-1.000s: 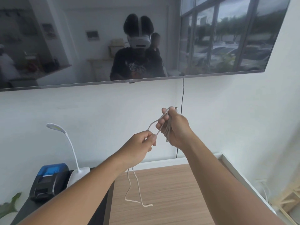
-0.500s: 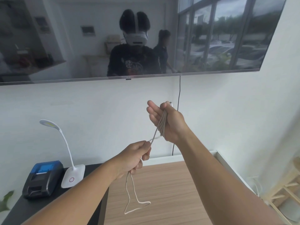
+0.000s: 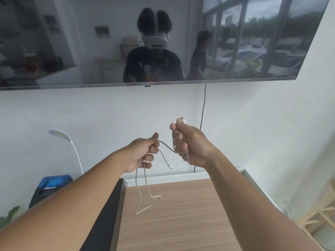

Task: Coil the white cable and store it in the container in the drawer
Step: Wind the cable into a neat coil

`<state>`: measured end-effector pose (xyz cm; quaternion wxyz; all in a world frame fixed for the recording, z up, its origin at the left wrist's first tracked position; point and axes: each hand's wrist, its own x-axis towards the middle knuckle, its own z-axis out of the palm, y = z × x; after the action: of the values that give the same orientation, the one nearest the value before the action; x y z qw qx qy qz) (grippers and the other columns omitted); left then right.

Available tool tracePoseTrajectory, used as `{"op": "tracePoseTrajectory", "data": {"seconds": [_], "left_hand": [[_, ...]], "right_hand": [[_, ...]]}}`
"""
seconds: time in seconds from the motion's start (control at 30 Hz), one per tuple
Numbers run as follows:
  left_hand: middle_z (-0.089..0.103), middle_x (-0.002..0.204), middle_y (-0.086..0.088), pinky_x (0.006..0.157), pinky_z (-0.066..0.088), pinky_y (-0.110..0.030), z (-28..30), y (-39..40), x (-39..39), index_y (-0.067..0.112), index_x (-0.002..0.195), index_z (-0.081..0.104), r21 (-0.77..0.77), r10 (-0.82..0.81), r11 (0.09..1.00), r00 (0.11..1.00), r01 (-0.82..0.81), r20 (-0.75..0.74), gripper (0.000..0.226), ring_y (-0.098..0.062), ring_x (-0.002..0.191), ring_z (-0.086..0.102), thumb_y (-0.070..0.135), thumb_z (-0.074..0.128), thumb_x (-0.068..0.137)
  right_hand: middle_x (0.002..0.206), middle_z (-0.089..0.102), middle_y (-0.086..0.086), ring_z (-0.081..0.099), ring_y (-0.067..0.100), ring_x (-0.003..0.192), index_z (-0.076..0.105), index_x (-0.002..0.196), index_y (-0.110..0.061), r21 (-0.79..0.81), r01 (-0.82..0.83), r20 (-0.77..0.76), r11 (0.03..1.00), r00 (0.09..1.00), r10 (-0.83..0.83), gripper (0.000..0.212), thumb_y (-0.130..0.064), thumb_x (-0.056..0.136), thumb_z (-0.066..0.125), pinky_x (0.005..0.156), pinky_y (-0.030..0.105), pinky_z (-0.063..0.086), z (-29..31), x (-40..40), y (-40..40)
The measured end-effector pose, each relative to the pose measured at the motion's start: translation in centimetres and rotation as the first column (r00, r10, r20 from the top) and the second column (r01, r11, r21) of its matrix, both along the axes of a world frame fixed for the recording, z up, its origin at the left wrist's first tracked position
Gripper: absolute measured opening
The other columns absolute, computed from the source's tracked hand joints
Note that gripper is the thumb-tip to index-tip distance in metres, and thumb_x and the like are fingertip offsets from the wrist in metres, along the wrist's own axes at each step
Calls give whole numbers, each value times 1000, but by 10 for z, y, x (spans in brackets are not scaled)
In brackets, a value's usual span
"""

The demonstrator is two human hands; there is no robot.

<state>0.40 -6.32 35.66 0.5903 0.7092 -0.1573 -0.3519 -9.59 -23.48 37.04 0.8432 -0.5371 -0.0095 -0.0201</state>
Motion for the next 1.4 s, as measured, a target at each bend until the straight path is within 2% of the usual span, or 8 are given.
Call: {"op": "tracePoseTrajectory", "data": {"seconds": [0.2, 0.37, 0.5, 0.63, 0.77, 1.0, 1.23, 1.4], "left_hand": [[41, 53, 12, 46, 38, -23, 39, -17, 11, 22, 91, 60, 36, 30, 999, 994, -34, 105, 35, -10, 41, 31, 54, 50, 100], [60, 52, 16, 42, 32, -20, 48, -28, 1, 18, 90, 69, 195, -77, 981, 885, -16, 460, 34, -7, 37, 37, 41, 47, 100], [71, 69, 17, 69, 49, -29, 34, -37, -16, 19, 79, 66, 163, -108, 987, 753, 1, 649, 33, 2, 65, 69, 35, 47, 102], [67, 66, 26, 74, 52, -35, 17, -35, -21, 31, 77, 66, 166, -94, 985, 655, -48, 750, 32, -1, 68, 64, 40, 45, 100], [59, 59, 21, 67, 50, -35, 0, -25, -26, 42, 74, 62, 182, -116, 982, 622, -44, 774, 31, -7, 61, 58, 49, 40, 95], [61, 61, 22, 66, 51, -35, -32, -10, -34, 43, 83, 64, 181, -87, 981, 678, -69, 730, 30, -2, 61, 61, 61, 40, 87], [51, 59, 7, 37, 28, -16, -47, -7, -43, 31, 77, 62, 89, -95, 994, 851, 57, 516, 32, -5, 37, 33, 44, 46, 102], [52, 62, 7, 45, 19, -21, -41, 0, -44, 25, 82, 60, 79, -129, 991, 916, 107, 380, 33, -15, 46, 24, 46, 45, 103]], "right_hand": [[82, 73, -2, 61, 13, 54, 67, 110, -12, -265, -15, -64, 964, 998, -2, 44, -42, 111, 35, 45, 21, 39, -20, -2, 12], [88, 74, -1, 58, 13, 61, 72, 117, -10, -190, 104, -69, 976, 990, -119, 55, -43, 111, 28, 50, 23, 39, -32, 5, 8], [86, 75, 3, 63, 16, 68, 69, 95, -12, -94, 174, -64, 980, 981, -181, 54, -39, 112, 25, 56, 26, 45, -32, 10, 9], [85, 73, 11, 74, 25, 79, 68, 98, -4, -19, 246, -54, 969, 968, -246, 54, -34, 112, 26, 74, 33, 61, -26, 17, 8], [77, 69, 14, 66, 29, 72, 63, 101, 2, -9, 288, -37, 958, 957, -288, 49, -29, 113, 27, 88, 45, 59, -23, 20, 5], [69, 69, 8, 67, 23, 61, 63, 87, -2, -226, 479, -45, 848, 865, -500, 49, -32, 111, 33, 61, 31, 58, -10, 21, 5], [63, 65, 0, 66, 18, 57, 59, 91, -9, 207, 362, -127, 909, 931, -342, 36, -31, 111, 37, 59, 28, 56, 3, 22, 15], [73, 73, -4, 63, 9, 56, 66, 112, -2, 218, 272, -93, 937, 962, -257, 44, -32, 112, 34, 56, 21, 55, 1, 17, 19]]}}
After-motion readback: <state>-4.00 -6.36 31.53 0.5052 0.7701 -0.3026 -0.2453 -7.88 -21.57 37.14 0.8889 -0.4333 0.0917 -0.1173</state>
